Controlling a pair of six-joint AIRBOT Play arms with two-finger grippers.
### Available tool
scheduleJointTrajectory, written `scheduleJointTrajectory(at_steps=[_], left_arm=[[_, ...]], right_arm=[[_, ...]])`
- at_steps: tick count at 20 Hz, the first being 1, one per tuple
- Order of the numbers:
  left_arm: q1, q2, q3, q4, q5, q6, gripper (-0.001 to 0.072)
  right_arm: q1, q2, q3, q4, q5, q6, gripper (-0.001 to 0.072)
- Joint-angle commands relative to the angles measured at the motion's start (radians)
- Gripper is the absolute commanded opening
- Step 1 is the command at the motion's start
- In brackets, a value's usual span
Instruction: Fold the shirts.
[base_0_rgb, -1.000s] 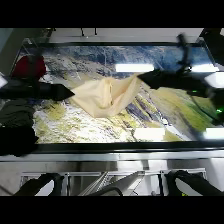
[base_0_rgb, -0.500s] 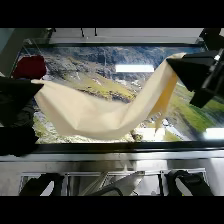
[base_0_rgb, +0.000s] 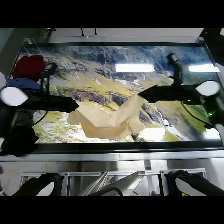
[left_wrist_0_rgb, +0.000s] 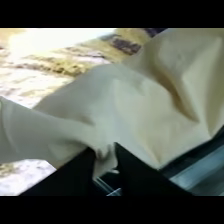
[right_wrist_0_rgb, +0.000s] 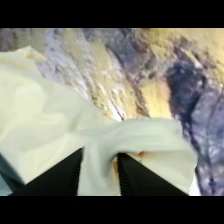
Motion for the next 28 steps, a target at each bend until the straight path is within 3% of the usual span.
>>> scheduleJointTrajectory(at_steps=[1,5,8,13,14,15,16,19,24,26,27,28], left_arm=[[0.034,-0.203,0.015,0.006,0.044,0.005,0.0691],[0.148,-0.316,0.178,0.008,-0.172,0.001,0.069],[0.206,-0.309,0.172,0.009,-0.282,0.002,0.069],[0.199,-0.242,-0.1,-0.003,-0.164,0.046,0.0689],[0.182,-0.237,-0.142,-0.003,-0.133,0.047,0.0689],[0.162,-0.233,-0.174,-0.004,-0.097,0.048,0.0689],[0.137,-0.233,-0.194,-0.025,-0.062,0.054,0.0689],[0.069,-0.233,-0.22,-0.206,0.044,0.123,0.0689],[-0.011,-0.234,-0.221,-0.205,0.24,0.122,0.0689],[-0.011,-0.234,-0.221,-0.204,0.272,0.122,0.0688],[-0.007,-0.234,-0.221,-0.201,0.283,0.122,0.0627],[0.002,-0.234,-0.221,-0.201,0.292,0.126,0.045]], right_arm=[[-0.004,-0.211,-0.024,0.006,-0.062,-0.013,0.0378],[-0.086,-0.2,-0.011,0.005,-0.039,-0.007,0.0377],[-0.217,-0.106,-0.02,-0.056,0.071,0.089,0.0378],[-0.311,0.054,-0.269,-0.113,0.15,0.192,0.038],[-0.301,0.087,-0.344,-0.109,0.146,0.192,0.0444],[-0.288,0.109,-0.408,-0.109,0.137,0.195,0.0557],[-0.274,0.125,-0.467,-0.103,0.121,0.198,0.0598],[-0.209,0.122,-0.564,-0.053,0.032,0.192,0.0597],[-0.062,0.042,-0.568,0.023,-0.242,0.183,0.0579],[-0.025,-0.009,-0.567,0.144,-0.283,0.086,0.0579],[-0.016,-0.034,-0.566,0.219,-0.286,0.025,0.0576],[-0.012,-0.057,-0.566,0.293,-0.285,-0.034,0.0572]])
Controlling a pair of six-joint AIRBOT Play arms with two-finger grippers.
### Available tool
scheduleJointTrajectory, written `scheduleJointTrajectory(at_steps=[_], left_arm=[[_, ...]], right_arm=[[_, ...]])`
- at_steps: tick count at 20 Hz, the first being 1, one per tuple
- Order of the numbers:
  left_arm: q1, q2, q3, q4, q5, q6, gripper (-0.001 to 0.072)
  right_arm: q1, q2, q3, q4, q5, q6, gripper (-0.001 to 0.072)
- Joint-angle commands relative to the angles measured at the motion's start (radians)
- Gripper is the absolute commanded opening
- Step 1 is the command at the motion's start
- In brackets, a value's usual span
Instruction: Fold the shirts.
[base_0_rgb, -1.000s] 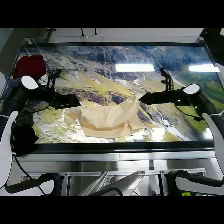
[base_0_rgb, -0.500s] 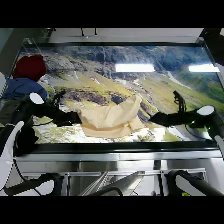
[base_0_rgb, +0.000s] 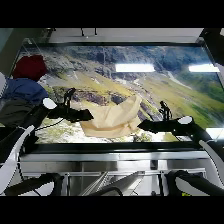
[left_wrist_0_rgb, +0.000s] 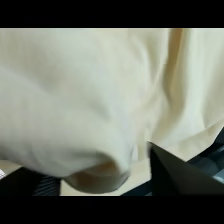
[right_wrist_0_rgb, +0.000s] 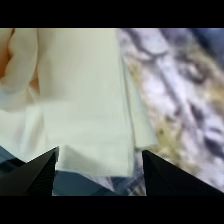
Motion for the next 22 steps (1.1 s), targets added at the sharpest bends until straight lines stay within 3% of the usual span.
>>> scheduleJointTrajectory(at_steps=[1,2,3,4,5,7,10,14,18,22], left_arm=[[0.008,0.001,-0.002,-0.008,0.079,0.019,0.0321],[0.013,0.001,-0.002,-0.007,0.087,0.025,0.0309],[0.019,0.001,-0.002,-0.008,0.093,0.026,0.0309],[0.019,0.001,-0.002,-0.007,0.1,0.026,0.0308],[0.019,0.0,-0.002,-0.007,0.112,0.027,0.0304],[0.009,0.001,-0.002,-0.008,0.131,0.039,0.0044],[0.004,0.002,-0.002,-0.011,0.129,0.043,0.0013],[0.045,0.068,0.048,-0.026,0.013,0.066,0.0012],[0.162,0.235,0.255,-0.22,-0.191,0.074,0.0013],[0.198,0.384,0.46,-0.251,-0.344,0.003,0.0013]], right_arm=[[0.041,-0.074,-0.005,0.233,-0.069,-0.175,0.0473],[0.041,-0.081,-0.005,0.262,-0.07,-0.211,0.0305],[0.041,-0.081,-0.004,0.275,-0.075,-0.23,0.0285],[0.041,-0.081,-0.001,0.28,-0.077,-0.23,0.0202],[0.041,-0.081,0.003,0.28,-0.077,-0.23,0.0074],[0.04,-0.08,0.009,0.28,-0.077,-0.232,0.0021],[0.037,-0.071,0.009,0.279,-0.075,-0.257,0.002],[-0.043,0.043,0.083,0.183,0.015,-0.24,0.0019],[-0.236,0.221,0.371,0.116,0.233,-0.168,0.0019],[-0.303,0.337,0.731,0.092,0.332,-0.162,0.0019]])
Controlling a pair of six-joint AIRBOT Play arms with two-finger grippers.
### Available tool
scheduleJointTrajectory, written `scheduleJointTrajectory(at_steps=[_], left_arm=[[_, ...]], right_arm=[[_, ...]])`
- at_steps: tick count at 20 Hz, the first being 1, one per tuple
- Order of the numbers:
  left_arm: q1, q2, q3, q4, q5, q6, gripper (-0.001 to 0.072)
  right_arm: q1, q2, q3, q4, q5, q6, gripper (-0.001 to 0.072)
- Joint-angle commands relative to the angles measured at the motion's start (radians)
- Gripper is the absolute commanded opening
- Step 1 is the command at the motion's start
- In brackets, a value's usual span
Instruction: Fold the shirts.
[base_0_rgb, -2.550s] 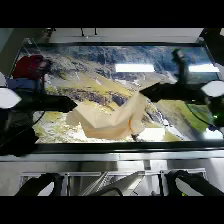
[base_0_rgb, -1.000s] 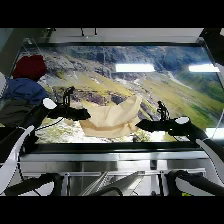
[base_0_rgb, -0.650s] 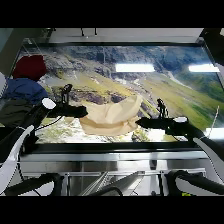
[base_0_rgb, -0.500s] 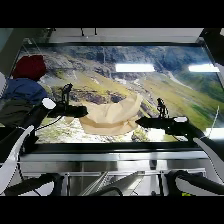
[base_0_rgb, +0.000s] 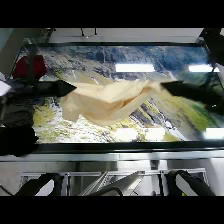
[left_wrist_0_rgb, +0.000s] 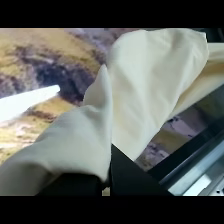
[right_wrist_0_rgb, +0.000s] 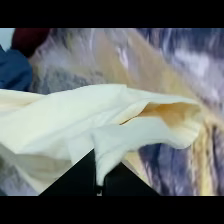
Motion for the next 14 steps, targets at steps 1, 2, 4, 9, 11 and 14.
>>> scheduleJointTrajectory(at_steps=[1,2,4,9,11,14], left_arm=[[0.03,0.134,0.17,-0.054,-0.148,-0.063,0.0013],[0.032,0.167,0.212,-0.052,-0.167,-0.087,0.0013],[0.064,0.222,0.28,-0.028,-0.225,-0.135,0.0013],[0.182,0.327,0.14,0.081,-0.297,-0.212,0.0013],[0.182,0.334,-0.037,0.075,-0.269,-0.211,0.0014],[0.137,0.258,-0.29,0.074,-0.204,-0.183,0.0013]], right_arm=[[-0.054,0.103,0.303,-0.069,0.094,0.014,0.0019],[-0.054,0.118,0.377,-0.113,0.093,0.015,0.0019],[-0.054,0.14,0.521,-0.247,0.09,0.053,0.0019],[-0.058,0.119,0.594,-0.39,0.168,0.108,0.0019],[-0.058,0.047,0.513,-0.287,0.229,0.103,0.002],[-0.039,-0.089,0.316,-0.137,0.245,0.015,0.002]])
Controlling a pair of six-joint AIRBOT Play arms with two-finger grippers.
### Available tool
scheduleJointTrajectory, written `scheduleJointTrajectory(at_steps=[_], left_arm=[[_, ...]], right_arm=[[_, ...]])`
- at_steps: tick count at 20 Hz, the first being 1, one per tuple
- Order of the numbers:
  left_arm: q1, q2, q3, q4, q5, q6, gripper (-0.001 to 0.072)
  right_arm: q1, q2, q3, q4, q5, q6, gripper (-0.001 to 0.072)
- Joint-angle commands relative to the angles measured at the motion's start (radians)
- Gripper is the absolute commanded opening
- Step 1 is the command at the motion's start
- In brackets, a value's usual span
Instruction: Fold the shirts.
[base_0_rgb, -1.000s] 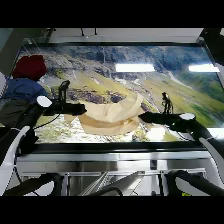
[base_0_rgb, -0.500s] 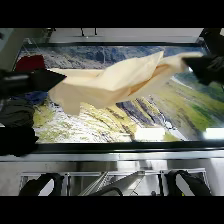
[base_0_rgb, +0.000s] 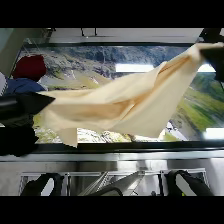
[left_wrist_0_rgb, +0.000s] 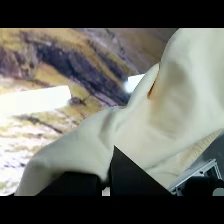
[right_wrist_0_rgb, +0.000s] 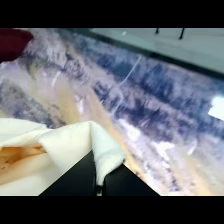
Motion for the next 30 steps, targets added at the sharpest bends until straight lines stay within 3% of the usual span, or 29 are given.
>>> scheduleJointTrajectory(at_steps=[1,6,11,12,13,14,16,18,19,20,22,26,30], left_arm=[[-0.046,-0.084,-0.277,0.005,0.095,0.037,0.0014],[-0.095,-0.41,-0.423,0.006,0.365,0.165,0.0014],[-0.013,-0.681,-0.163,0.005,0.294,0.188,0.0016],[-0.002,-0.708,-0.097,0.005,0.269,0.188,0.0026],[0.006,-0.725,-0.039,0.006,0.24,0.188,0.0366],[0.008,-0.736,0.015,0.006,0.216,0.177,0.0693],[0.01,-0.739,0.111,0.026,0.142,0.177,0.0691],[0.009,-0.723,0.174,0.107,0.073,0.152,0.069],[0.009,-0.709,0.183,0.149,0.047,0.143,0.0689],[0.009,-0.69,0.177,0.193,0.02,0.132,0.0689],[0.009,-0.633,0.102,0.241,-0.004,0.134,0.0689],[0.007,-0.505,-0.196,0.303,0.071,0.161,0.0689],[0.006,-0.465,-0.414,0.262,0.256,0.164,0.0689]], right_arm=[[0.032,-0.146,-0.193,0.129,0.031,-0.082,0.002],[0.107,-0.457,-0.441,0.129,-0.121,-0.166,0.002],[0.103,-0.642,-0.396,0.14,-0.294,-0.178,0.0028],[0.103,-0.641,-0.381,0.14,-0.307,-0.177,0.0094],[0.102,-0.636,-0.362,0.139,-0.305,-0.176,0.0234],[0.102,-0.622,-0.345,0.137,-0.301,-0.175,0.0309],[0.101,-0.565,-0.336,0.088,-0.304,-0.137,0.0308],[0.08,-0.497,-0.337,-0.014,-0.293,-0.029,0.0311],[0.061,-0.463,-0.341,-0.068,-0.262,0.029,0.0342],[0.043,-0.435,-0.351,-0.107,-0.227,0.071,0.0463],[0.003,-0.384,-0.39,-0.18,-0.16,0.156,0.049],[-0.047,-0.287,-0.565,-0.195,-0.033,0.188,0.0488],[-0.042,-0.214,-0.808,-0.134,-0.102,0.183,0.0488]])
